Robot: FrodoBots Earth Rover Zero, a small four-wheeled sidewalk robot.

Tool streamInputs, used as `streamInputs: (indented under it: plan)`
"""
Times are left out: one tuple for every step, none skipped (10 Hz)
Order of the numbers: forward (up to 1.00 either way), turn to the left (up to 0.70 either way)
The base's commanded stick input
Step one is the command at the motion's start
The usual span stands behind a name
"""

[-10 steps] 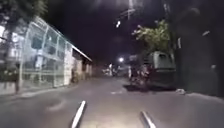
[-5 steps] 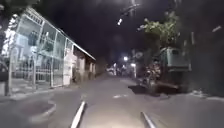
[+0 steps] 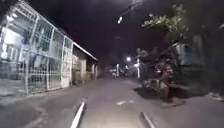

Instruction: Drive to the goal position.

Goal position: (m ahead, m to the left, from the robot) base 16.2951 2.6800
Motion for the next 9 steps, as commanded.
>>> streamInputs:
  plan:
    - [1.0, 0.02]
    - [1.0, 0.02]
    - [1.0, 0.02]
    - [1.0, 0.02]
    - [1.0, 0.02]
    - [1.0, 0.02]
    - [1.0, -0.18]
    - [1.0, -0.37]
    - [1.0, -0.38]
